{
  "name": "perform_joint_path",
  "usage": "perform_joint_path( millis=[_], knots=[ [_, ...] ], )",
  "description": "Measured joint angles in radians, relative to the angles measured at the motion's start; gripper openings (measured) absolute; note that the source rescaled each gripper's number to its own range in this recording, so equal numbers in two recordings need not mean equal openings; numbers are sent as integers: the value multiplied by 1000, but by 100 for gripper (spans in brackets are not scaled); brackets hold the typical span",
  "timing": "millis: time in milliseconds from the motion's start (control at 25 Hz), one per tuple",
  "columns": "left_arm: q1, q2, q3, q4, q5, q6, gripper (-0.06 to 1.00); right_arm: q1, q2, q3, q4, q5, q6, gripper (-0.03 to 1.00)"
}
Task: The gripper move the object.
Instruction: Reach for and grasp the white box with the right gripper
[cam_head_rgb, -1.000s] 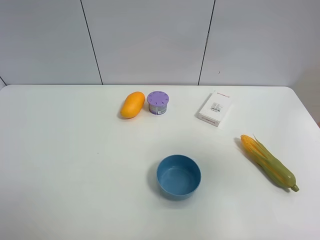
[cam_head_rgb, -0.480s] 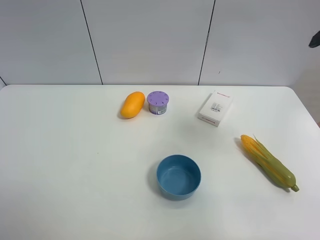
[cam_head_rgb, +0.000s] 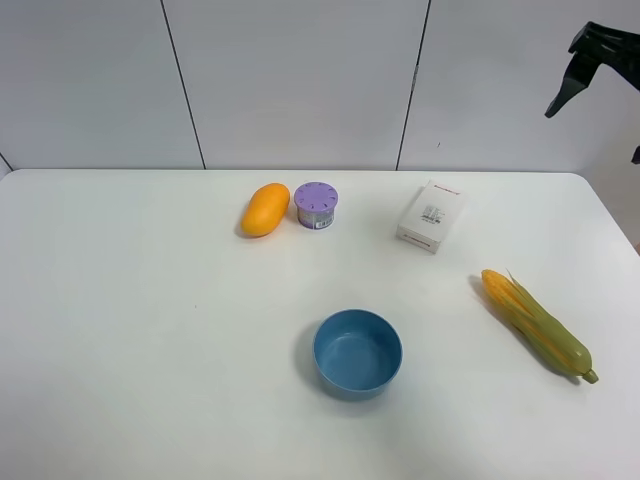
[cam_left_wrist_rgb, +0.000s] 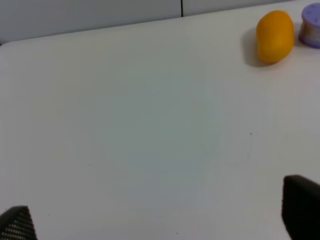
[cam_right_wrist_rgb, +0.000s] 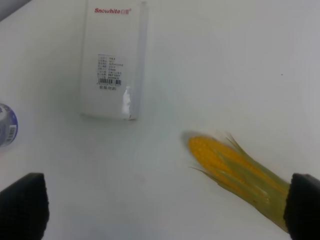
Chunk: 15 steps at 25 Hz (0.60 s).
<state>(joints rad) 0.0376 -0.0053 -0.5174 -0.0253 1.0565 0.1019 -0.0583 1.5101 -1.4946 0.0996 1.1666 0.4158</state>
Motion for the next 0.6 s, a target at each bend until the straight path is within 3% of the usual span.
perform_joint_path(
  millis=[600],
  knots=[
    [0,0,0,0,0,0,100,0,128,-37,-9,8,117,80]
  ],
)
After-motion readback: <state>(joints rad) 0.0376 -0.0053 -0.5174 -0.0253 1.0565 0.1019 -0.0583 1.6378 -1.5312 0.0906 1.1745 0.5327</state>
